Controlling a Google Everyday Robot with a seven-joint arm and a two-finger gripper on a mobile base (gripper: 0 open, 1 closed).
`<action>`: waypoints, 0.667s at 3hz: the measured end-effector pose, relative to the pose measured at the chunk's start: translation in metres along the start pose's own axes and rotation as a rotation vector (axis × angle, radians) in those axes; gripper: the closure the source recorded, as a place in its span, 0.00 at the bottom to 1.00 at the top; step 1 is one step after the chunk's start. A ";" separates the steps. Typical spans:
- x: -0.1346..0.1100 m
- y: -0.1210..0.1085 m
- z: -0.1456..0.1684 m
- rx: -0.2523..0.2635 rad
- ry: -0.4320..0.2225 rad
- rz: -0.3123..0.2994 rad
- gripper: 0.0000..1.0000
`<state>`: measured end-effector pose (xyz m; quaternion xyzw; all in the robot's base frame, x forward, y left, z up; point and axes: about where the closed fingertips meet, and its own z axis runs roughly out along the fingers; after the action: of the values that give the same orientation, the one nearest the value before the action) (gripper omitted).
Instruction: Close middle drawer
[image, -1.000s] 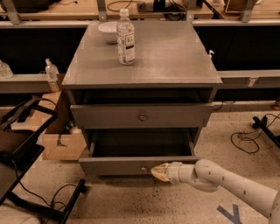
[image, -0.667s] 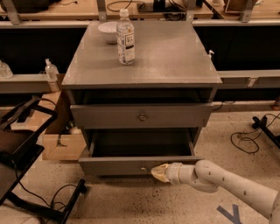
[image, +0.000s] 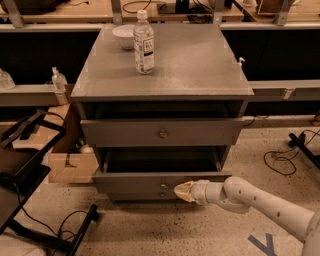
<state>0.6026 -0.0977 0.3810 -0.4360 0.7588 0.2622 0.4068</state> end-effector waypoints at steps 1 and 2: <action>-0.010 -0.027 0.002 0.008 -0.002 -0.001 1.00; -0.010 -0.033 0.003 0.006 -0.002 0.005 1.00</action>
Offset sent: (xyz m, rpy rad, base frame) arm 0.2293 -0.0601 0.0357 -0.0123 -0.0264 -0.0632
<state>0.6354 -0.1065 0.3864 -0.4326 0.7603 0.2614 0.4081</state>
